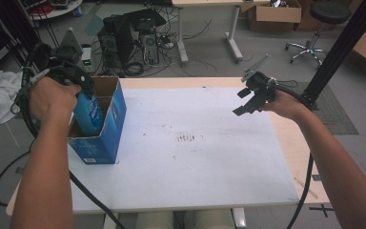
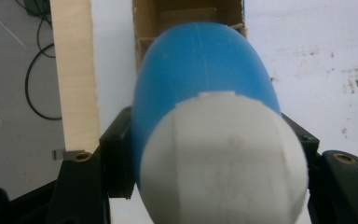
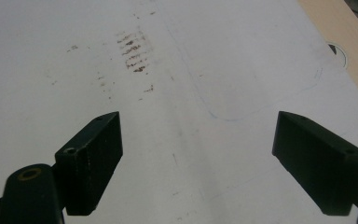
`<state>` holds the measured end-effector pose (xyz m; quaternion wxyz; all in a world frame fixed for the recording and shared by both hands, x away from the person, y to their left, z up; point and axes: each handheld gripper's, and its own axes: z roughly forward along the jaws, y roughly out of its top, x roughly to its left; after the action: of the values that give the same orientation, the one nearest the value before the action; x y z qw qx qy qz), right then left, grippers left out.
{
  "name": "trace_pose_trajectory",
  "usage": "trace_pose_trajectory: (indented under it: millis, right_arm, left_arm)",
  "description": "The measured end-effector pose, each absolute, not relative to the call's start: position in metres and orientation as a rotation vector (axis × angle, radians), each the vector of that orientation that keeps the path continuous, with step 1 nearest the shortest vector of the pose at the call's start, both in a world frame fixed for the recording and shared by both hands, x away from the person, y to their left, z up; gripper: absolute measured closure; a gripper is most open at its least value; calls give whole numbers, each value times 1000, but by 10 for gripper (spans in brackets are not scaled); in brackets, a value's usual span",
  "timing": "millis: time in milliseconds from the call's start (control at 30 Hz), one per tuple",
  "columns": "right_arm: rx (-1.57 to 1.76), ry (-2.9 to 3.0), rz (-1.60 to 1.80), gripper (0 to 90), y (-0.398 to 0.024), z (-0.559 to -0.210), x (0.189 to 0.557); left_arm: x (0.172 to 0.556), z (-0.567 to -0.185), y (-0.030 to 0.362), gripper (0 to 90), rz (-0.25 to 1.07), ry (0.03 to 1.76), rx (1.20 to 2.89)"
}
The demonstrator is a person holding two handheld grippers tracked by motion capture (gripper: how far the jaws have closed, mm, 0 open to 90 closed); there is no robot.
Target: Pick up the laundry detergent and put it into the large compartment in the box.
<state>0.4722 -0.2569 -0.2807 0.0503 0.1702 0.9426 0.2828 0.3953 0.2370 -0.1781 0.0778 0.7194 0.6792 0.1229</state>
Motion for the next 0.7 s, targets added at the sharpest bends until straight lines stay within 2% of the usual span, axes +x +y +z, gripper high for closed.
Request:
trace_pose_trajectory:
  millis: [700]
  right_arm:
    - [539,2884,844,159,-257,-288,477]
  left_arm:
    - [403,-250,243,379,356,1976,2238]
